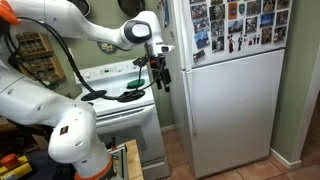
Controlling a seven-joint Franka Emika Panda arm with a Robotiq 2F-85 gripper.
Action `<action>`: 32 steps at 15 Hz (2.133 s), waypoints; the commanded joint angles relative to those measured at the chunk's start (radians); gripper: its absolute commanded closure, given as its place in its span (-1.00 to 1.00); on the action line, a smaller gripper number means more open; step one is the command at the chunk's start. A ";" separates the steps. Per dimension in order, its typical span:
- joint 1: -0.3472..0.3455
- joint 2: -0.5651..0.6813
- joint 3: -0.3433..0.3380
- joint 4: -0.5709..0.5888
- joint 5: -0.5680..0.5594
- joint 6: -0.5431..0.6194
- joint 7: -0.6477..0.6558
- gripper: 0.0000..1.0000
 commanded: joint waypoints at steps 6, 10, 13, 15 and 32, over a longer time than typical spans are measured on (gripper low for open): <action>0.022 0.004 -0.018 0.002 -0.011 -0.002 0.011 -1.00; 0.019 0.020 -0.015 0.013 -0.014 0.006 0.017 -1.00; 0.028 0.071 -0.046 0.023 0.004 0.135 -0.048 -1.00; 0.043 0.106 -0.079 0.018 0.021 0.264 -0.122 -1.00; 0.167 0.312 -0.301 0.062 0.328 0.545 -0.926 -1.00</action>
